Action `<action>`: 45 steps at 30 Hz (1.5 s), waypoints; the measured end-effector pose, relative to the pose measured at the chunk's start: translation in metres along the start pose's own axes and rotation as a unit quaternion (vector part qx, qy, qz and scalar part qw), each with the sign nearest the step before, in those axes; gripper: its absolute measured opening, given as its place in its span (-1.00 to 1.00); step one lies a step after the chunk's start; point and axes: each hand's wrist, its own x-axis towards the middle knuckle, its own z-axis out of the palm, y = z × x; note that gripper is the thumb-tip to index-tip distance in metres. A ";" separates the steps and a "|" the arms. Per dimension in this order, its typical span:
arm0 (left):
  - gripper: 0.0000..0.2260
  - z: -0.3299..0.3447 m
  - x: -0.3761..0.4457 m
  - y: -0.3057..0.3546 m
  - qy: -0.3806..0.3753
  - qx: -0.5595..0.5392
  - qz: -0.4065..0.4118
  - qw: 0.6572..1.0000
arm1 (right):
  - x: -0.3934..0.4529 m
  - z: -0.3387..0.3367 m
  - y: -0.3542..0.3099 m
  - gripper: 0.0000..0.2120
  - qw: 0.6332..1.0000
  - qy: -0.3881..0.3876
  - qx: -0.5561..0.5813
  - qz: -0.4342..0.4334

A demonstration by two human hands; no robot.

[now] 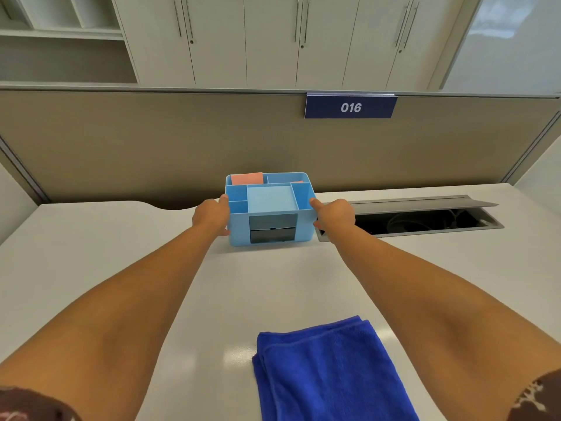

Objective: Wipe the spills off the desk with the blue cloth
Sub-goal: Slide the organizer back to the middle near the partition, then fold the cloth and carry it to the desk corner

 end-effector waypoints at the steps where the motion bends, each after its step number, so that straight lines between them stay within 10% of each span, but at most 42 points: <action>1: -0.57 -0.003 -0.007 -0.002 -0.001 -0.015 0.012 1.000 | -0.007 -0.003 0.002 -0.53 0.999 0.029 -0.031 -0.013; 7: -0.60 -0.010 -0.069 -0.048 0.071 0.110 0.054 0.990 | -0.063 -0.031 0.051 -0.60 0.993 0.044 -0.091 -0.053; 23: -0.32 0.024 -0.220 -0.114 -0.159 0.256 0.094 0.949 | -0.207 -0.080 0.160 -0.55 0.961 -0.026 -0.274 0.014; 35: -0.84 0.028 -0.238 -0.114 -0.149 0.106 -0.010 0.983 | -0.213 -0.081 0.171 -0.85 0.975 -0.068 -0.208 0.036; 45: -0.65 0.010 -0.252 -0.092 -0.282 -0.020 -0.132 0.950 | -0.226 -0.097 0.162 -0.87 0.990 -0.041 -0.133 0.030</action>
